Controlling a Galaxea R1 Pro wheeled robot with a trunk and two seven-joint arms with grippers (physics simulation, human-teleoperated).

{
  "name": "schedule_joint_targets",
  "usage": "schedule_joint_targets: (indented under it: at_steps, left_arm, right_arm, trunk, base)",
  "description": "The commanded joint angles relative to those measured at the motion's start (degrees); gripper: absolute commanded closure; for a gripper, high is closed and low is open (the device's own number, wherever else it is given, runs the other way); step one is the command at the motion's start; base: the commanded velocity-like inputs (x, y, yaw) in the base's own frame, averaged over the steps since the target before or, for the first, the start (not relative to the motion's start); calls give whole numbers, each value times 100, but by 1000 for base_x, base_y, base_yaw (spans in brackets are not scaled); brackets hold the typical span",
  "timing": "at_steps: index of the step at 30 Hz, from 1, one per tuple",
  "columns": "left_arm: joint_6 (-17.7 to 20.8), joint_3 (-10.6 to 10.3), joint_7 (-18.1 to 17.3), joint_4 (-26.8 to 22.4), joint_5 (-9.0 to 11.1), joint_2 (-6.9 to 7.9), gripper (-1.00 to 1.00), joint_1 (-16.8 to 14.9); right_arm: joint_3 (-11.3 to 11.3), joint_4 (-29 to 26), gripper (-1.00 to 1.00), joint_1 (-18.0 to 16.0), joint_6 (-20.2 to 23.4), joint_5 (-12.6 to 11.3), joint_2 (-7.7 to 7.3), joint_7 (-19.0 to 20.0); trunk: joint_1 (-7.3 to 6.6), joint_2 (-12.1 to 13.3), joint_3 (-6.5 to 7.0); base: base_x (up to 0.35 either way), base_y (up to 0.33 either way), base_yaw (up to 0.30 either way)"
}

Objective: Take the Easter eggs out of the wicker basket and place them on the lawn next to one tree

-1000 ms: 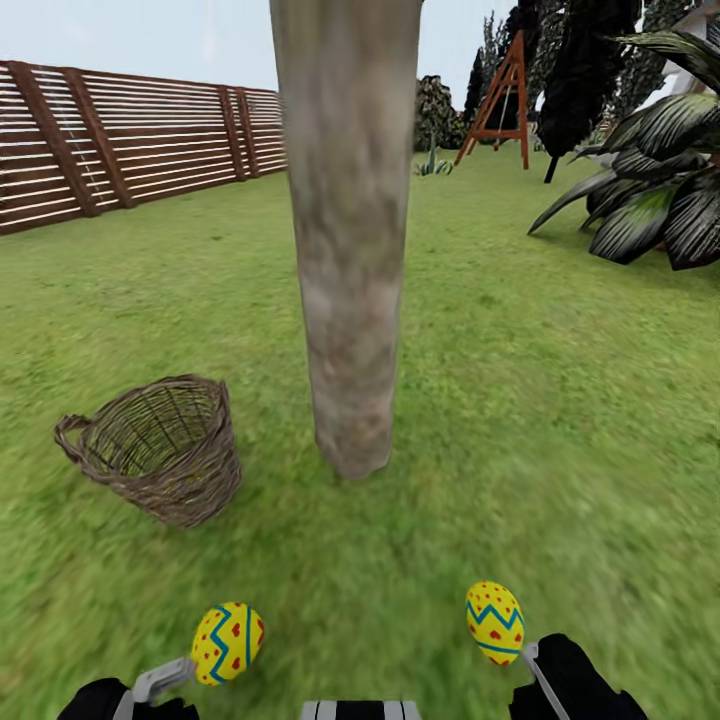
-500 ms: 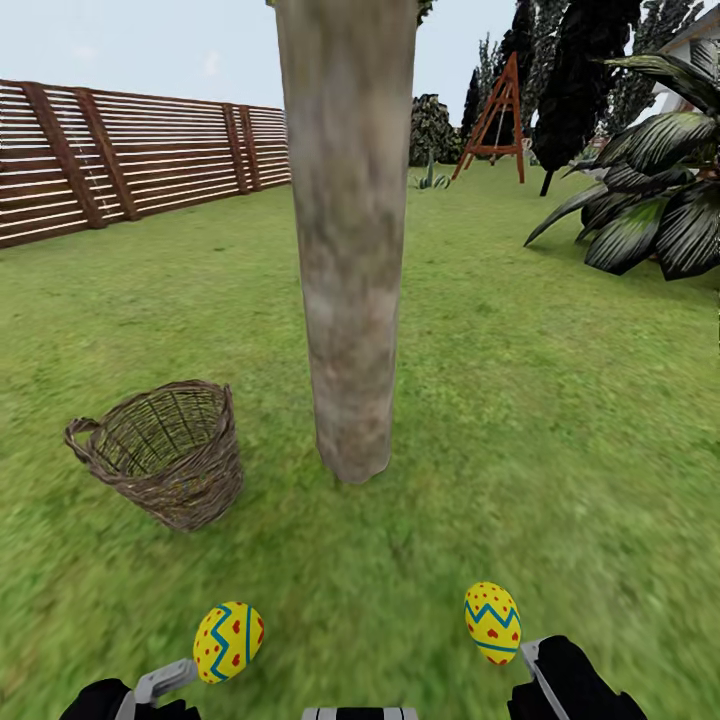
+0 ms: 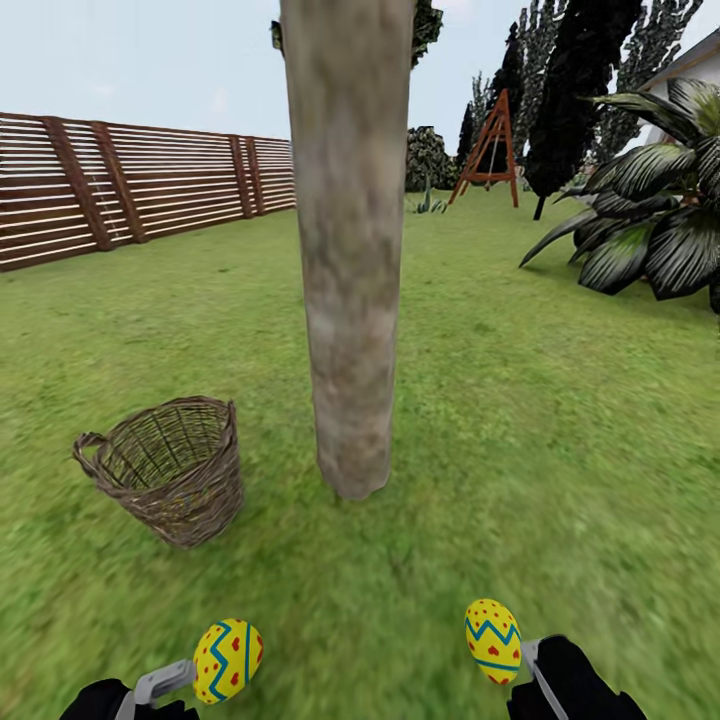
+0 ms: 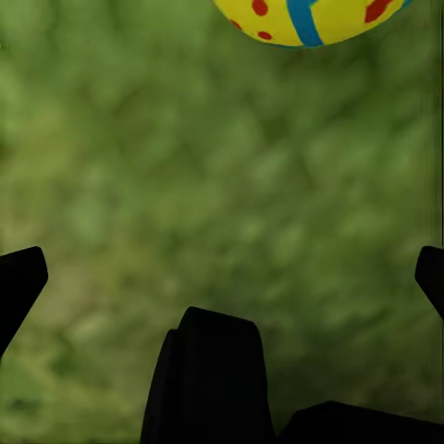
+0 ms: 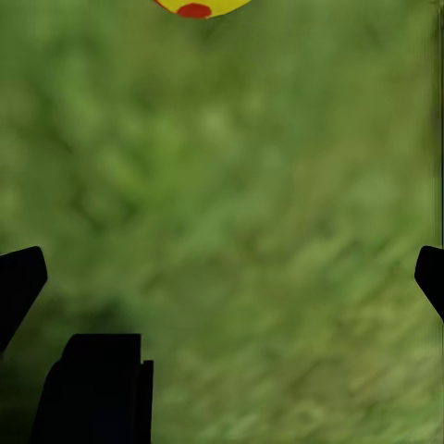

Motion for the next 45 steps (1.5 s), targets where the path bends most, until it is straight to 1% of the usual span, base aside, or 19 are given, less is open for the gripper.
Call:
schedule_joint_targets:
  at_steps: [1, 41, 45]
  left_arm:
    - [29, 9, -7, -4, 21, -1, -100, -2]
    - [25, -1, -12, 58, 20, -19, -100, -2]
    - [25, -7, -10, 58, 20, -19, -100, -2]
  right_arm:
    - [19, -8, -100, -1, 27, 61, -5, 51]
    - [15, -46, -100, 0, 27, 61, -14, 49]
    - [30, -16, -100, 0, 36, 93, 14, 38]
  trunk:
    - [-4, 0, 18]
    - [-107, 53, 904]
    - [-117, 58, 979]
  base:
    - [0, 0, 0]
    - [0, 0, 0]
    - [0, 0, 0]
